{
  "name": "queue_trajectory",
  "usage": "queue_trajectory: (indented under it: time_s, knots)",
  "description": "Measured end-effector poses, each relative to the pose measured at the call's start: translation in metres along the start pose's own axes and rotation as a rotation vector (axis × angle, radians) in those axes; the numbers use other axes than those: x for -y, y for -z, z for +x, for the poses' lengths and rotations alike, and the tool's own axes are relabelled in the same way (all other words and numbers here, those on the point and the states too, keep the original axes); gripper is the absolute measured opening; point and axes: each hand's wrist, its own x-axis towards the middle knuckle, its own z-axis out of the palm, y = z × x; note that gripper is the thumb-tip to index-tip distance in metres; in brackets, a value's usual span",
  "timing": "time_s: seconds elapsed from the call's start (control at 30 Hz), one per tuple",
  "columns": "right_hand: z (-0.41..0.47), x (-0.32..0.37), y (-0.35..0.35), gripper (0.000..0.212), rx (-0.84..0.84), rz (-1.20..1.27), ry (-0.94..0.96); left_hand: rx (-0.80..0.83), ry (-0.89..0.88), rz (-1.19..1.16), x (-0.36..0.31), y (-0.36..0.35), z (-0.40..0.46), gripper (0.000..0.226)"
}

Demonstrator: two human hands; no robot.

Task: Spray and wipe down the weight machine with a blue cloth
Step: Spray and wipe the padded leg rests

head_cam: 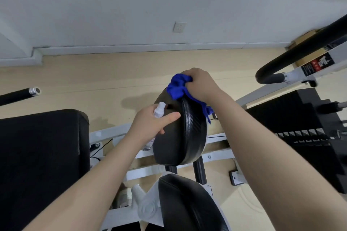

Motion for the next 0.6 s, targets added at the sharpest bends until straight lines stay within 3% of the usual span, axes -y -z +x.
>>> queue_trajectory:
  time_s: [0.1, 0.4, 0.6]
  knots:
    - [0.026, -0.019, 0.002, 0.036, 0.142, 0.109, -0.17, -0.002, -0.001, 0.032, -0.003, -0.001, 0.004, 0.035]
    - [0.004, -0.052, 0.01, 0.026, 0.16, 0.278, -0.12, 0.092, -0.043, 0.09, 0.001, -0.002, 0.011, 0.046]
    - [0.044, -0.064, -0.007, 0.036, 0.378, 0.131, -0.238, 0.124, -0.062, 0.064, 0.006, -0.002, 0.013, 0.046]
